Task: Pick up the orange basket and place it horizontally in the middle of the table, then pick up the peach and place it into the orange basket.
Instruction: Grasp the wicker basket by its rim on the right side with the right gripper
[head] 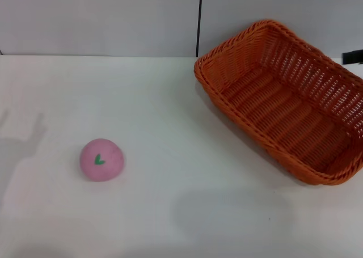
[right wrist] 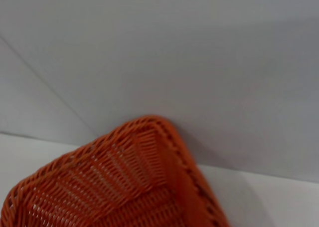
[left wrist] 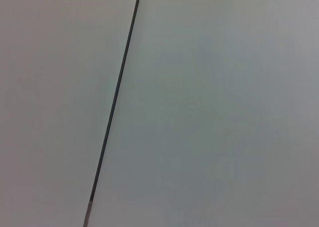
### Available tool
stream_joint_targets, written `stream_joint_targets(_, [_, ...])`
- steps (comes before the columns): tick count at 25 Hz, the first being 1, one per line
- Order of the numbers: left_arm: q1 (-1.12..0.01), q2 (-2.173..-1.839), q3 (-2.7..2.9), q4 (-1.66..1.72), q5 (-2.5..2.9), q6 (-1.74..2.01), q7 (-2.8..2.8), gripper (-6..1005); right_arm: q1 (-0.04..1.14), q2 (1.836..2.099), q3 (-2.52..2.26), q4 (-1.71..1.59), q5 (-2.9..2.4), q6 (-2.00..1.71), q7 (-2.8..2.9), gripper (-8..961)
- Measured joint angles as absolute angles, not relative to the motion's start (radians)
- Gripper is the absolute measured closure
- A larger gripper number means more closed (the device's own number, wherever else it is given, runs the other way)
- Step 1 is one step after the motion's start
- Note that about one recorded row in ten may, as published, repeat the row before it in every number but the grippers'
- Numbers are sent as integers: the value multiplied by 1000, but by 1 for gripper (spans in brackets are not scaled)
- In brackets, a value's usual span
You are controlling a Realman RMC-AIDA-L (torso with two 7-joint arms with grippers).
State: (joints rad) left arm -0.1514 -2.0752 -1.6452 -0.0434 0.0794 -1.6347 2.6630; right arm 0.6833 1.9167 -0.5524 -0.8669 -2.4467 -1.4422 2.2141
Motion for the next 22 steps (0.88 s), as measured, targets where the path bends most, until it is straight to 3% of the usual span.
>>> stream_joint_targets(5, [-146, -2075, -1644, -43, 78, -1635, 2663, 200, 701, 1936, -633, -809, -2447, -1356, 2220, 416])
stream_joint_targets(22, [-152, -2073, -1646, -46, 75, -1632, 2663, 201, 703, 1947, -643, -725, -2448, -1280, 2176, 420])
